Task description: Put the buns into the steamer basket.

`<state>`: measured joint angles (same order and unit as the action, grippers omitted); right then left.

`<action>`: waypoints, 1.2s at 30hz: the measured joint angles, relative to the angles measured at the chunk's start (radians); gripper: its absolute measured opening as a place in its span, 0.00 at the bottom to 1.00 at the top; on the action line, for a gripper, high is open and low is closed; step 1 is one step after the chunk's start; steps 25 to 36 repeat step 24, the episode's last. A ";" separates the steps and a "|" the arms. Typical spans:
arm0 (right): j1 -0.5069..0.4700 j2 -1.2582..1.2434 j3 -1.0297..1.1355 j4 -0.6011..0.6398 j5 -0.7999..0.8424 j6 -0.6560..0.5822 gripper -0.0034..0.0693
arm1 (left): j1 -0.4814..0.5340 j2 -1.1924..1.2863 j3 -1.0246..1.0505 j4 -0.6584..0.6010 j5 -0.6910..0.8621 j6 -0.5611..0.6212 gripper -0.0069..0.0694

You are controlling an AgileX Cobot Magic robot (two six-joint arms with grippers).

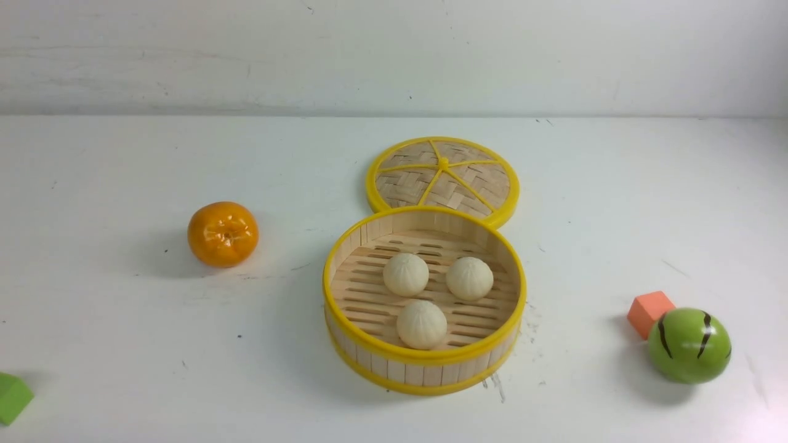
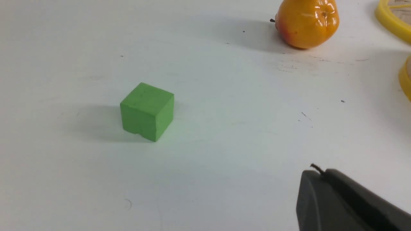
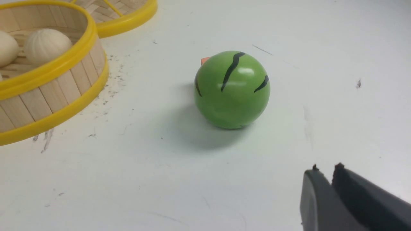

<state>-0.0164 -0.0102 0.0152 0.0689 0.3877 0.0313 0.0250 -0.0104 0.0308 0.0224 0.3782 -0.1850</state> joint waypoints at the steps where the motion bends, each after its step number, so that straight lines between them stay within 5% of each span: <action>1: 0.000 0.000 0.000 0.000 0.000 0.000 0.15 | 0.000 0.000 0.000 0.000 0.000 0.000 0.07; 36: 0.000 0.000 0.000 0.000 0.000 0.000 0.19 | 0.000 0.000 0.000 0.000 0.000 0.000 0.08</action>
